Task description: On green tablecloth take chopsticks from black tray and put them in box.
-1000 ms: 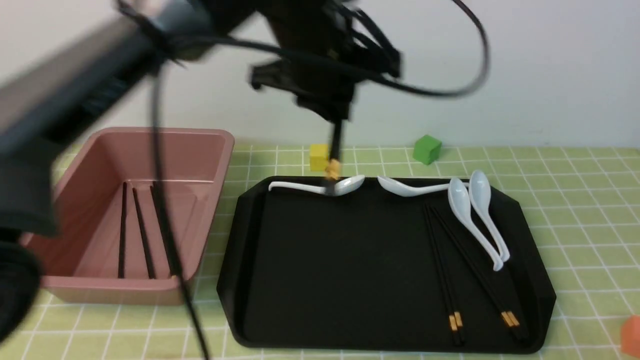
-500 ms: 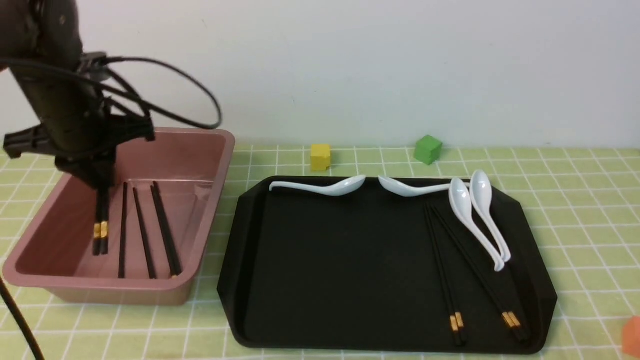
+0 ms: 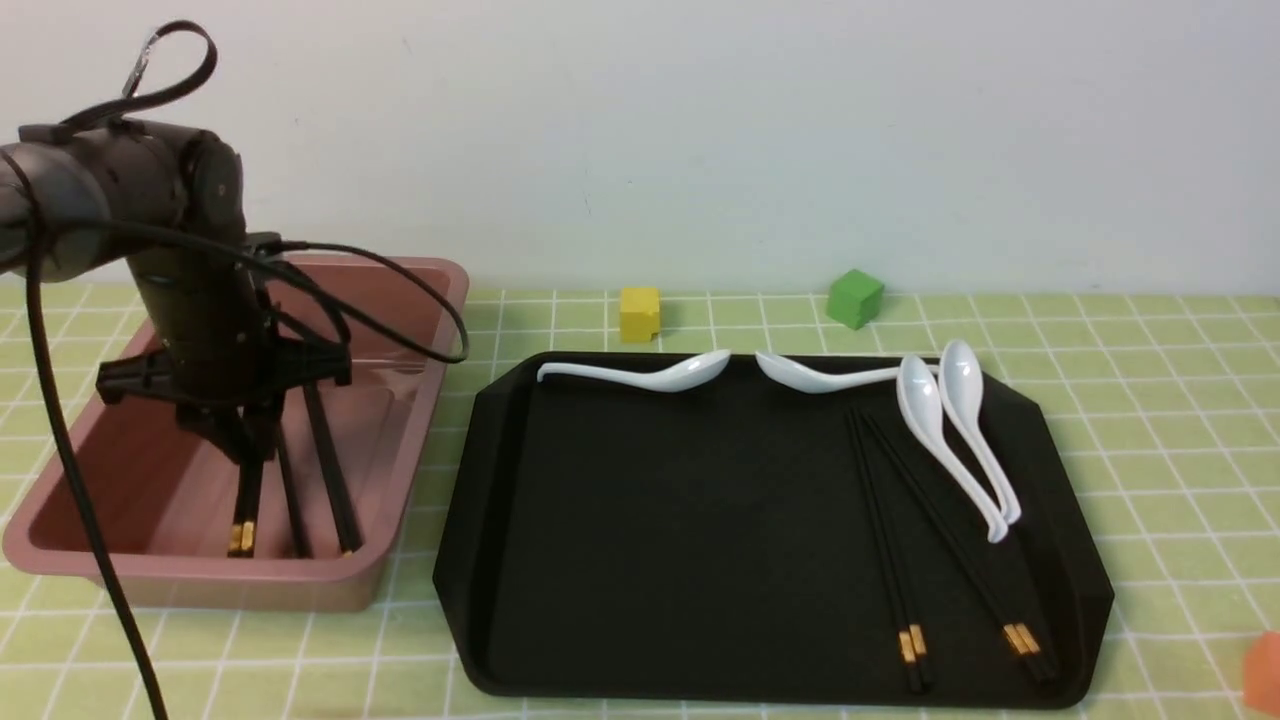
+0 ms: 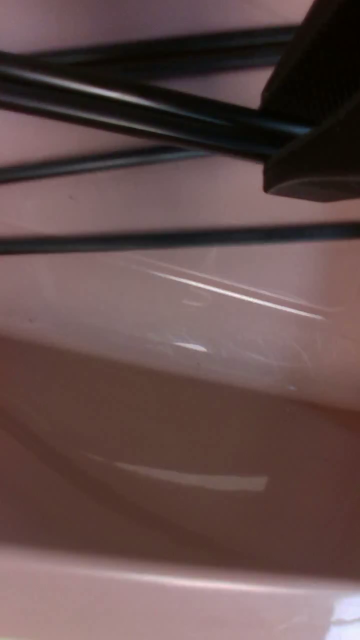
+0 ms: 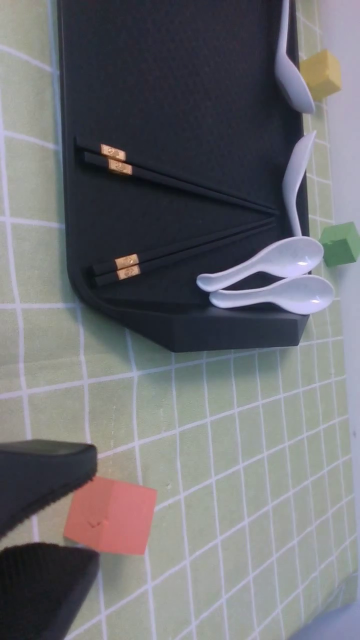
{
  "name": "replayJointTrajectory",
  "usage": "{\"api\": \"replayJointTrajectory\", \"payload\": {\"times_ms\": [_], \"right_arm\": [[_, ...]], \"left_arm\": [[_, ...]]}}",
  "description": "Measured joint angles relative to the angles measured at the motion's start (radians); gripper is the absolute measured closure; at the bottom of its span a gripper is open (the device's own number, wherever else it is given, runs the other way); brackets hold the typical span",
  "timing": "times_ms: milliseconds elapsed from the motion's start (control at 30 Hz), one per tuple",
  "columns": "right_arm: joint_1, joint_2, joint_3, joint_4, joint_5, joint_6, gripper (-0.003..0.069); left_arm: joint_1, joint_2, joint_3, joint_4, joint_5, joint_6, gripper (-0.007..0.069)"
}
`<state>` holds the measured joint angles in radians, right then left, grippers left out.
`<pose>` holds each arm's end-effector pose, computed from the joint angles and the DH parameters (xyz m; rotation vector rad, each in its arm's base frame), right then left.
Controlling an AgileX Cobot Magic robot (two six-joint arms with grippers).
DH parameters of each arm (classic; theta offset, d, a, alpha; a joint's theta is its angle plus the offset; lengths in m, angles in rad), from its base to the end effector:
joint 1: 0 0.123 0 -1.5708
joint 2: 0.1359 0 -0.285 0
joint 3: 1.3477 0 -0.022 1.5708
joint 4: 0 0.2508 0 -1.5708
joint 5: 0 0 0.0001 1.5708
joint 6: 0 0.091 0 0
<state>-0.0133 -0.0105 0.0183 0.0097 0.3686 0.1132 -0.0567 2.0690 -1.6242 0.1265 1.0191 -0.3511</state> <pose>0.0527 -0.0004 0.1744 0.1236 1.8566 0.0788 0.4290 -0.0146 0.1967 -0.3482 2.9061 0.1061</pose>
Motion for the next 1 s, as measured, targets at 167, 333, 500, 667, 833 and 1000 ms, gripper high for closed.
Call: {"api": "replayJointTrajectory", "payload": {"times_ms": [167, 333, 500, 667, 833, 1000], "right_arm": [[0.0, 0.0, 0.0, 0.0, 0.0, 0.0, 0.0419], [0.0, 0.0, 0.0, 0.0, 0.0, 0.0, 0.0419], [0.0, 0.0, 0.0, 0.0, 0.0, 0.0, 0.0419], [0.0, 0.0, 0.0, 0.0, 0.0, 0.0, 0.0419], [0.0, 0.0, 0.0, 0.0, 0.0, 0.0, 0.0419], [0.0, 0.0, 0.0, 0.0, 0.0, 0.0, 0.0419]], "left_arm": [[0.0, -0.002, 0.0, 0.007, 0.028, -0.025, 0.0368], [0.0, -0.056, 0.0, 0.009, 0.095, -0.014, 0.0364], [0.0, -0.198, 0.0, 0.011, 0.128, 0.019, 0.0496], [0.0, -0.395, 0.036, -0.024, 0.175, 0.132, 0.0637], [0.0, -0.587, 0.225, -0.104, 0.143, 0.165, 0.0637], [0.0, -0.845, 0.478, -0.134, 0.015, 0.176, 0.0637]]}}
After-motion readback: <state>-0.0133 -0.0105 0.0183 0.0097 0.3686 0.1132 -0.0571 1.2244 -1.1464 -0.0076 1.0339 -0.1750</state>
